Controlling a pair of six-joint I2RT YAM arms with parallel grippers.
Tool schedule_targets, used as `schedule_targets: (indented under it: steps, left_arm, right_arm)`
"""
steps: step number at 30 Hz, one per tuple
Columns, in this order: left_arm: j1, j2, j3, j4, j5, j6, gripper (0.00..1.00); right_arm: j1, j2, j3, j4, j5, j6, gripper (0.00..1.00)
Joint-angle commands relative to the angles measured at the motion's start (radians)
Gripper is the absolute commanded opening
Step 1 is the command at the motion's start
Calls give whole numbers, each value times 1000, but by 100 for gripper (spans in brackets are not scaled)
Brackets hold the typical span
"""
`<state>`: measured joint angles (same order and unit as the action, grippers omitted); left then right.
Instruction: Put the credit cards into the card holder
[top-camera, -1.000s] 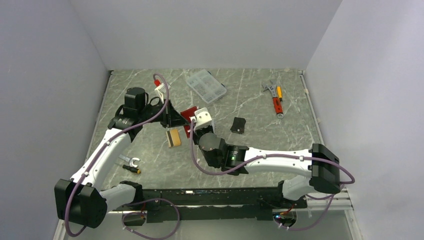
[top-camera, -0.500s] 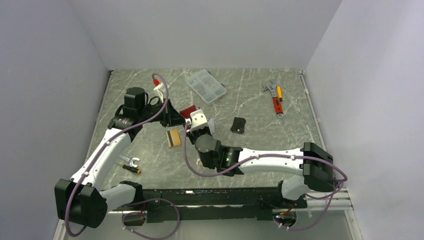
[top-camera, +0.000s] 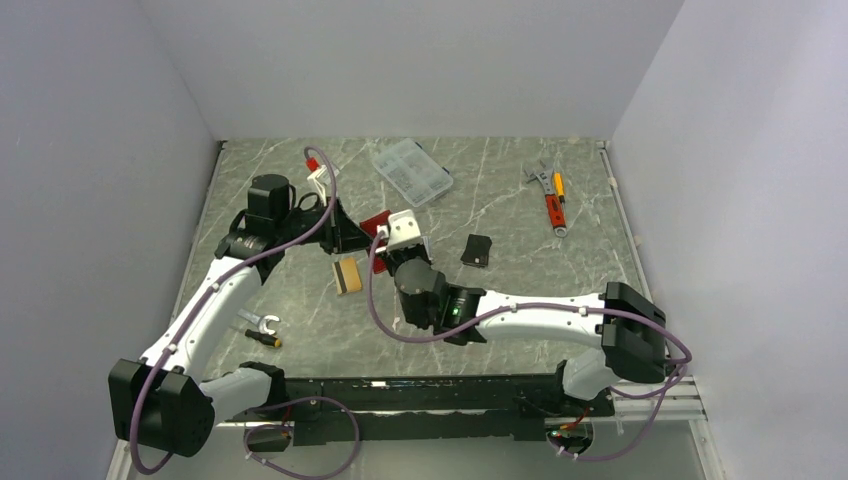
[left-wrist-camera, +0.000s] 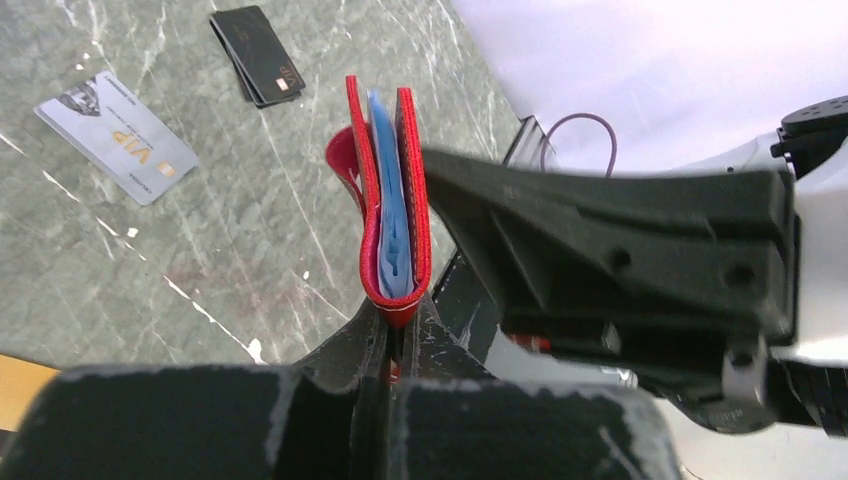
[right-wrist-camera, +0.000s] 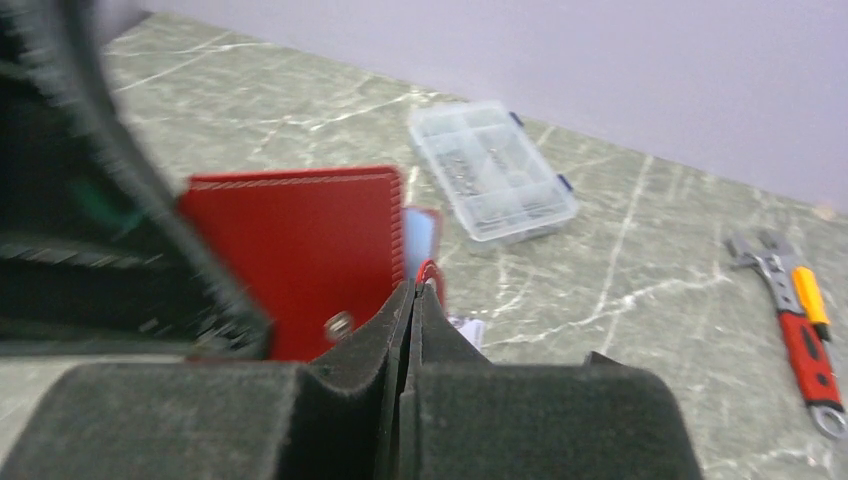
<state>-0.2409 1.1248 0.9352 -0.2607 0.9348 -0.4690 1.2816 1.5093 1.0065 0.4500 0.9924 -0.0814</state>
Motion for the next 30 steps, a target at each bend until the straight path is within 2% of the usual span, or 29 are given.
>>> schedule_targets:
  steps: [1, 9, 10, 12, 14, 17, 19, 26, 30]
  left_arm:
    - [-1, -31, 14, -6, 71, -14, 0]
    - [0, -31, 2, -7, 59, -6, 0]
    - [0, -29, -3, -6, 53, -2, 0]
    - [-4, -20, -21, -4, 34, 4, 0]
    - [-21, -3, -37, -12, -4, 25, 0]
    - [-72, 49, -46, -22, -53, 44, 0]
    - [-124, 96, -41, -28, -80, 60, 0]
    - [-261, 283, -59, 40, -97, 52, 0]
    - [-339, 346, -65, 65, -92, 43, 10]
  right_arm:
    - [-43, -11, -1, 14, 92, 0, 0]
    - [-53, -89, -12, -83, 35, 109, 0]
    - [-54, -120, -23, -100, 12, 133, 7]
    - [-62, -187, -33, -195, -20, 203, 30]
    - [-65, -259, -51, -290, -48, 266, 49]
    - [-68, -364, -92, -424, -59, 362, 62]
    - [-70, -436, -118, -523, -46, 415, 64]
    - [-106, -599, -195, -701, -9, 549, 64]
    - [-150, -639, -211, -766, -33, 581, 63]
